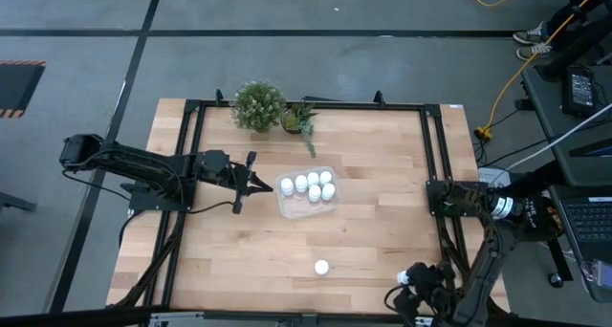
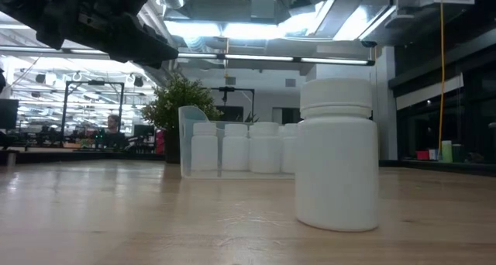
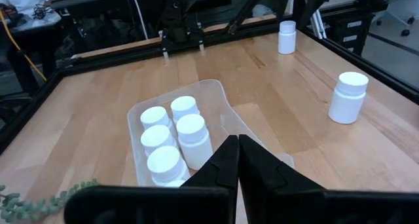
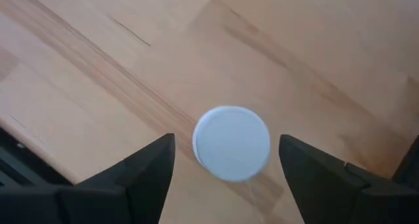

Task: Pick and place pill bottles into a basket
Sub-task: Put the white pill bottle into the transparent bin

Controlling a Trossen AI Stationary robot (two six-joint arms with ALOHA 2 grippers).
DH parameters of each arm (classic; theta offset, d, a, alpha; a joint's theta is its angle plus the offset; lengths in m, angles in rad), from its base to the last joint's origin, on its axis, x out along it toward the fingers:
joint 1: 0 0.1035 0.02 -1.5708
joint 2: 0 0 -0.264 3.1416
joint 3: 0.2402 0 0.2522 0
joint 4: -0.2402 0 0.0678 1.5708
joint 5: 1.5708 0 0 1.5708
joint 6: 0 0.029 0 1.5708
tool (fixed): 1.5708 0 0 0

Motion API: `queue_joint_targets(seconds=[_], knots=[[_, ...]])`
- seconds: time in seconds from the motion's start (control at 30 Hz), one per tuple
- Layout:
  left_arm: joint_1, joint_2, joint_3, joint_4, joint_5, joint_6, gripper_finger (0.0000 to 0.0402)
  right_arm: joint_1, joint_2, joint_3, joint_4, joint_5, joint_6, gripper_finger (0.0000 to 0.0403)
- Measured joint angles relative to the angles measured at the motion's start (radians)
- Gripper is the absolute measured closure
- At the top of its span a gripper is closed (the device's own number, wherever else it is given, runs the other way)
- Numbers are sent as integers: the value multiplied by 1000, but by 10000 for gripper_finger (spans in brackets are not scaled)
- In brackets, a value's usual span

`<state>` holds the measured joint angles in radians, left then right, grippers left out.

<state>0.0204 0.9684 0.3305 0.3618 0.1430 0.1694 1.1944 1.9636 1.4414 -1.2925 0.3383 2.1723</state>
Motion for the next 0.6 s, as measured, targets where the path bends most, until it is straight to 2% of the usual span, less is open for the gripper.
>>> queue_joint_targets(seconds=[0.4,0.6], knots=[[0,0,0,-3,0,0,396,-10,-1,-27,13,-1,-5,131],[0,0,0,-7,0,0,400,-10,-1,-28,12,-45,-8,161]])
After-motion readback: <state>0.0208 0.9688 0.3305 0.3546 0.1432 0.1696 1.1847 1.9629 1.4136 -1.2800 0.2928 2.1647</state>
